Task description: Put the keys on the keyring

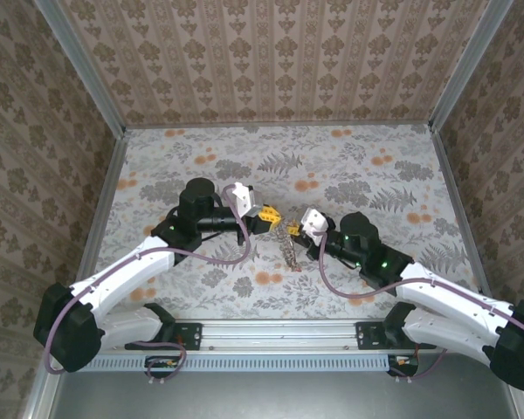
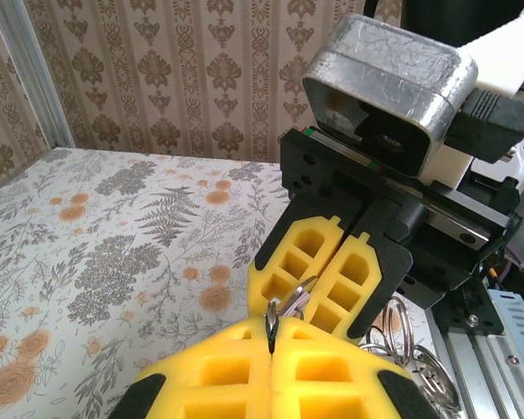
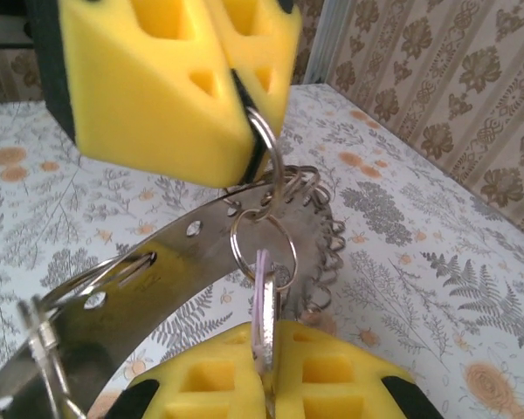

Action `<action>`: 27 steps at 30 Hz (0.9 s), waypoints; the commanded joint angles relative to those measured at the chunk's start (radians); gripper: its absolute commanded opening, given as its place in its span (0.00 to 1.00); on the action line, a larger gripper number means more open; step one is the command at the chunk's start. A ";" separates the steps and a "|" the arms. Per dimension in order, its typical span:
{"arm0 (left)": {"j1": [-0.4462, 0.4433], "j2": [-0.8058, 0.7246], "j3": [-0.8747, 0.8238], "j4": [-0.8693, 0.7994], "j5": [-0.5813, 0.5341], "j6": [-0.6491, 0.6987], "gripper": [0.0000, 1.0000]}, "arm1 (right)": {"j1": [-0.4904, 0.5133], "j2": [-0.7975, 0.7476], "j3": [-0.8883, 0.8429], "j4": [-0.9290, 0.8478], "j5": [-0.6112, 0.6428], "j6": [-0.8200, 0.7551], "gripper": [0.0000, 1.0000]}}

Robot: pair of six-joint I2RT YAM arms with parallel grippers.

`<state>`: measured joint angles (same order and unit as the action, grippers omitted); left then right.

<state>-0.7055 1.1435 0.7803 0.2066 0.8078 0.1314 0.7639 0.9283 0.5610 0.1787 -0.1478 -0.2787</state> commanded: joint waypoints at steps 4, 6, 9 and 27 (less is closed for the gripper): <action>0.004 -0.027 0.016 -0.016 0.011 0.025 0.00 | -0.007 -0.006 0.135 -0.230 -0.080 -0.138 0.00; 0.006 -0.026 0.017 -0.022 0.014 0.031 0.00 | -0.011 0.003 0.170 -0.278 -0.088 -0.162 0.00; 0.005 -0.025 0.015 -0.037 0.019 0.042 0.00 | -0.017 0.019 0.218 -0.339 -0.093 -0.205 0.00; 0.020 -0.053 -0.031 -0.054 0.009 0.072 0.00 | -0.040 0.129 0.542 -0.824 -0.099 -0.547 0.00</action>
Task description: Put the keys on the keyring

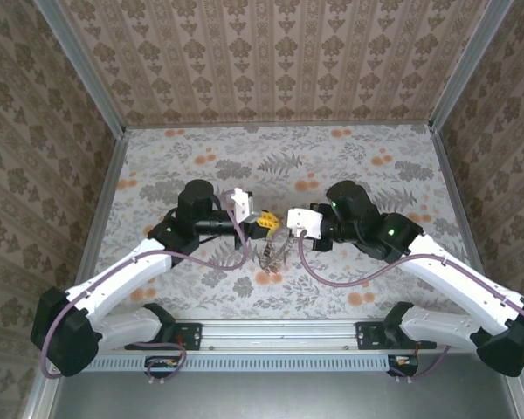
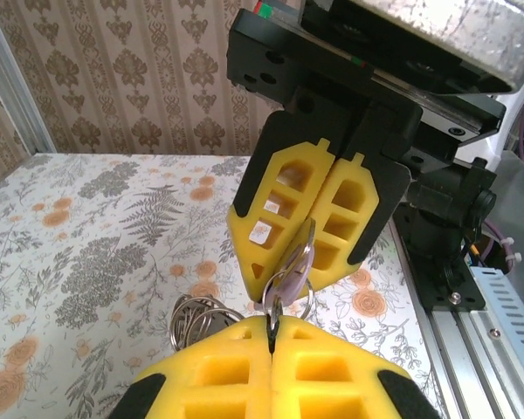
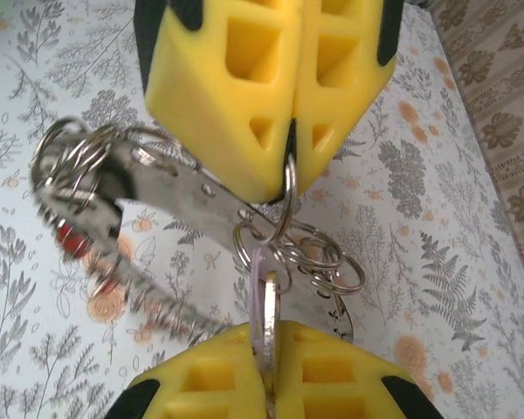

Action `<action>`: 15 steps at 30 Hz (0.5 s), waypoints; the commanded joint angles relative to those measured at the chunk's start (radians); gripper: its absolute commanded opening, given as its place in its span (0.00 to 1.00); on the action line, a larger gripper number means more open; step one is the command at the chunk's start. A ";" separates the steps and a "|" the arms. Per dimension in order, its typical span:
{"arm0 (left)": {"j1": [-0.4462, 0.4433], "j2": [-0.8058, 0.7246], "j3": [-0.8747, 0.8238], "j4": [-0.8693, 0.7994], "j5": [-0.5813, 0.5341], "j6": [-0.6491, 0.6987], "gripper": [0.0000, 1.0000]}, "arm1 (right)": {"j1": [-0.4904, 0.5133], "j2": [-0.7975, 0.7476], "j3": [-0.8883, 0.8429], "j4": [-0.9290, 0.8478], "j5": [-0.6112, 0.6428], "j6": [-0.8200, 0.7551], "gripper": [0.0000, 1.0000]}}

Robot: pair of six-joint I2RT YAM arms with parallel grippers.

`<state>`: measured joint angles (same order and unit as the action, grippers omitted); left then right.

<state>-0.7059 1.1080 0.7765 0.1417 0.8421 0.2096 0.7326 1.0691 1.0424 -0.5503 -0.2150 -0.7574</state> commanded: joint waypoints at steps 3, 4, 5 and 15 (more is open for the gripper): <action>0.021 -0.017 -0.036 0.042 -0.021 -0.029 0.00 | -0.010 -0.011 0.069 -0.131 -0.023 -0.071 0.00; 0.017 -0.014 -0.027 0.019 -0.018 -0.014 0.00 | -0.010 -0.009 0.069 -0.134 -0.022 -0.070 0.00; 0.012 -0.009 -0.017 -0.015 -0.023 0.011 0.00 | -0.010 -0.007 0.069 -0.131 -0.028 -0.062 0.00; -0.008 -0.004 -0.036 0.062 -0.027 -0.015 0.00 | -0.010 0.029 0.012 -0.027 -0.136 0.035 0.00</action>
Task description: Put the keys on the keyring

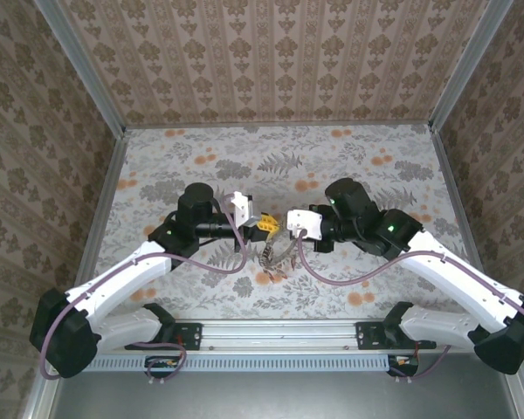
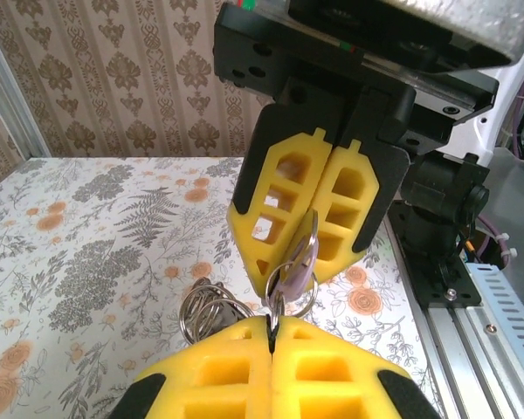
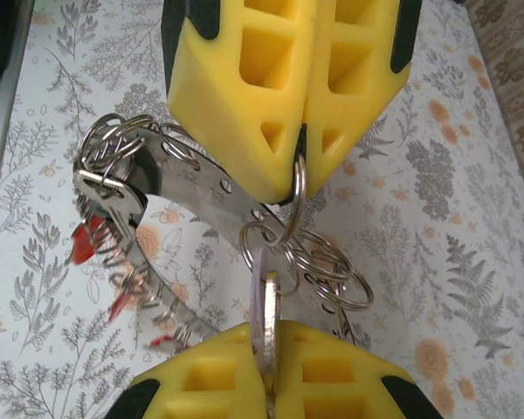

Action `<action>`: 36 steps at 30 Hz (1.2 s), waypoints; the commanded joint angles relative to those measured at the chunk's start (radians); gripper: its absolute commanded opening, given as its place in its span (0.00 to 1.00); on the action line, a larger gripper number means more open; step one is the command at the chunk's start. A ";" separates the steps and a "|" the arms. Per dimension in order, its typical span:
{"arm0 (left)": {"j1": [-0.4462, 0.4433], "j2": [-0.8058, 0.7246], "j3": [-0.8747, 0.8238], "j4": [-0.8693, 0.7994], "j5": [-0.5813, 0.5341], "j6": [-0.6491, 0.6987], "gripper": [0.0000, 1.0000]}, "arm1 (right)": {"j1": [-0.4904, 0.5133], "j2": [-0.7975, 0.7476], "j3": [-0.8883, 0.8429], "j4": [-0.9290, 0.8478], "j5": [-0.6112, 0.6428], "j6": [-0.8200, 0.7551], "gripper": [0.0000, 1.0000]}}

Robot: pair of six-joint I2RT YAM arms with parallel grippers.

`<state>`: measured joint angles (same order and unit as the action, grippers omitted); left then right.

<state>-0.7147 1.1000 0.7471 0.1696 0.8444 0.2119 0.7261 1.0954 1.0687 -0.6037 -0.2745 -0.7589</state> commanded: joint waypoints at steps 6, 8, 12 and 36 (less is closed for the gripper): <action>-0.001 0.013 -0.013 0.095 -0.019 -0.060 0.00 | -0.025 0.023 -0.045 0.110 -0.185 0.099 0.00; -0.002 0.022 -0.012 0.091 -0.007 -0.058 0.00 | -0.040 0.021 -0.052 0.122 -0.187 0.102 0.00; -0.003 0.029 -0.012 0.074 0.012 -0.044 0.00 | -0.081 0.016 -0.039 0.102 -0.221 0.092 0.00; -0.034 0.044 0.068 -0.263 -0.078 0.209 0.02 | -0.078 0.128 0.237 -0.283 -0.141 -0.138 0.00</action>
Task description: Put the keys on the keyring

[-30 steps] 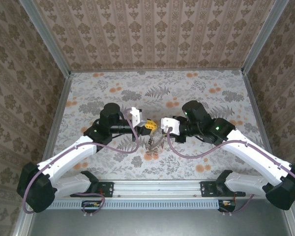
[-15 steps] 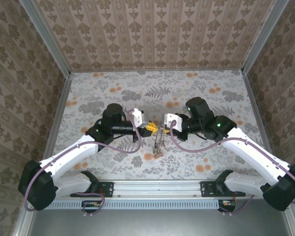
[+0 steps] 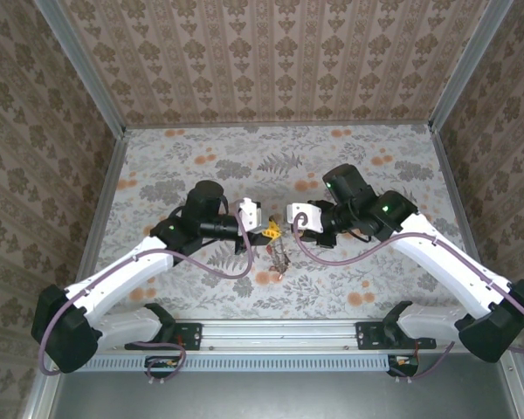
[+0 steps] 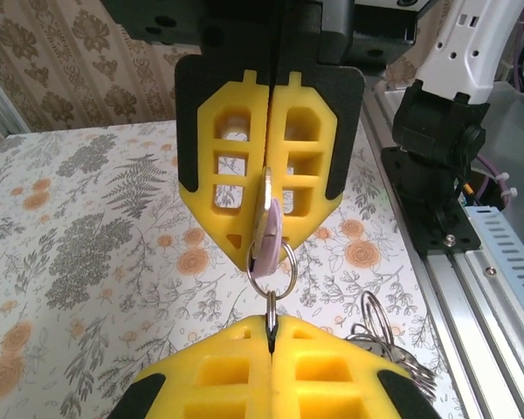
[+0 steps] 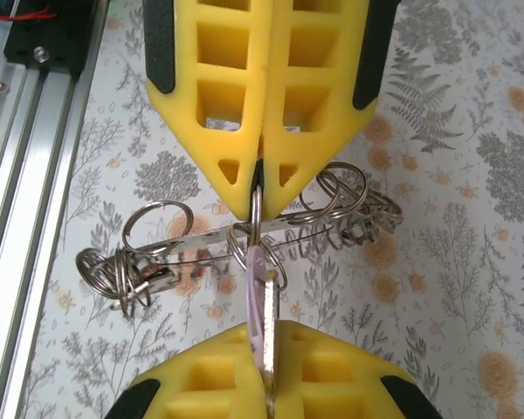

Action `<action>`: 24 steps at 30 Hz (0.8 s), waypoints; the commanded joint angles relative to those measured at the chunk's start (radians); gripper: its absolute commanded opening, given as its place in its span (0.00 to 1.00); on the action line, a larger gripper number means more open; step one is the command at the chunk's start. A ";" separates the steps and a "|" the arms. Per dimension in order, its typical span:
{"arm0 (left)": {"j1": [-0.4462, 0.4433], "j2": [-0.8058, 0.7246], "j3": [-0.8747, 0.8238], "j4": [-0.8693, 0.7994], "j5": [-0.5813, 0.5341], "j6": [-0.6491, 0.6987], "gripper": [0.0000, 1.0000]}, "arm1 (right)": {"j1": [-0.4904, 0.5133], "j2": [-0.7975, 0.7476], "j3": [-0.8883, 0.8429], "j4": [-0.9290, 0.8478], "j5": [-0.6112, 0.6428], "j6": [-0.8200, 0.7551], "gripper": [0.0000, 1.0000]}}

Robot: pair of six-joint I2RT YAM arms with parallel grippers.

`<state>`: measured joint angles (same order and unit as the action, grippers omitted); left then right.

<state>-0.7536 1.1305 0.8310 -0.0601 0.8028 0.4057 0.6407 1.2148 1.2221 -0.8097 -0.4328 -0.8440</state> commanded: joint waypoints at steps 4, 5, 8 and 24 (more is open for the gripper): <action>0.022 0.009 -0.055 0.081 -0.092 -0.054 0.26 | 0.034 0.073 0.200 -0.246 0.099 -0.129 0.00; 0.032 0.001 -0.060 0.095 -0.100 -0.066 0.27 | 0.040 0.092 0.231 -0.295 0.139 -0.153 0.00; 0.061 -0.041 -0.098 0.145 -0.129 -0.110 0.34 | 0.061 0.134 0.316 -0.408 0.281 -0.210 0.00; 0.382 -0.282 -0.176 0.031 -0.460 -0.416 0.58 | 0.213 0.070 0.175 0.071 0.950 -0.837 0.00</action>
<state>-0.4156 0.8772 0.6304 0.0563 0.4286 0.0597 0.8471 1.3209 1.4063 -0.9234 0.4038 -1.4803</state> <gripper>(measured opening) 0.572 0.081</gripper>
